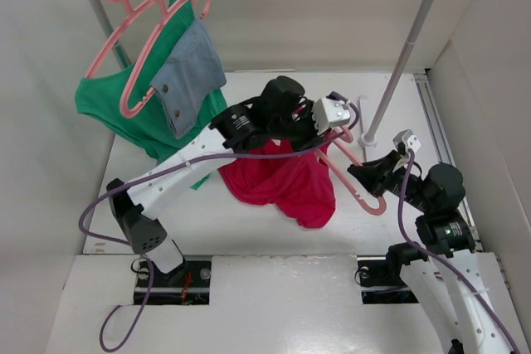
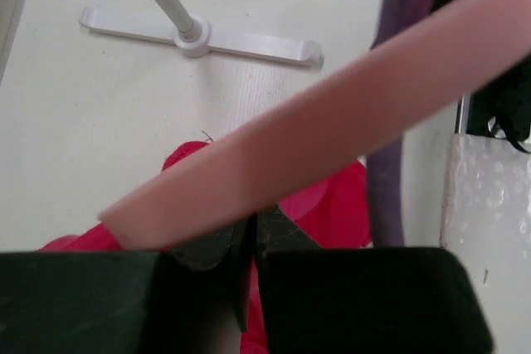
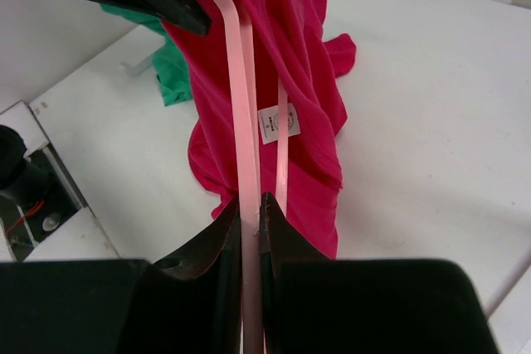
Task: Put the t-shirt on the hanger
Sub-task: Place tshirt on hanger
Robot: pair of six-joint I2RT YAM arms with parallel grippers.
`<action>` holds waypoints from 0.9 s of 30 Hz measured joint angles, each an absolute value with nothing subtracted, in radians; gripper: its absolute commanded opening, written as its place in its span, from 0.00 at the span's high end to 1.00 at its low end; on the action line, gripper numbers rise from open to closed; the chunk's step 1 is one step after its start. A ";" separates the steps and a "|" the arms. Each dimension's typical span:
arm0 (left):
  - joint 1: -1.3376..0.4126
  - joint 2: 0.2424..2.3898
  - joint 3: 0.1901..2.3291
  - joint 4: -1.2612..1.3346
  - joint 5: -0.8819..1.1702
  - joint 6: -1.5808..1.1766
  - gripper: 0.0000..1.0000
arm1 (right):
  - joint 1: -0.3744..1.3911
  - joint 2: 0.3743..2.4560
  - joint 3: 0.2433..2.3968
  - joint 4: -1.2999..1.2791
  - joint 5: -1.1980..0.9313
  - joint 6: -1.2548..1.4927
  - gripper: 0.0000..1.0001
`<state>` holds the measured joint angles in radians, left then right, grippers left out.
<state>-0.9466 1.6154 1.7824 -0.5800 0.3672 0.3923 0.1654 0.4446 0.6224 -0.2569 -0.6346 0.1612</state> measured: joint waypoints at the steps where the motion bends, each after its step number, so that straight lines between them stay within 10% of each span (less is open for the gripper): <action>1: -0.949 1.593 1.761 -0.580 0.371 0.406 1.00 | 0.165 0.446 0.614 -0.242 -0.648 0.159 1.00; 5: -0.962 1.520 1.697 -0.564 0.387 0.461 0.99 | 0.167 0.450 0.587 -0.167 -0.698 0.157 1.00; 12: -0.971 1.446 1.625 -0.538 0.403 0.574 0.56 | 0.171 0.453 0.586 -0.091 -0.761 0.154 1.00; 27: -0.978 1.179 1.387 -0.425 0.282 0.850 0.59 | 0.176 0.426 0.575 -0.028 -0.854 0.149 1.00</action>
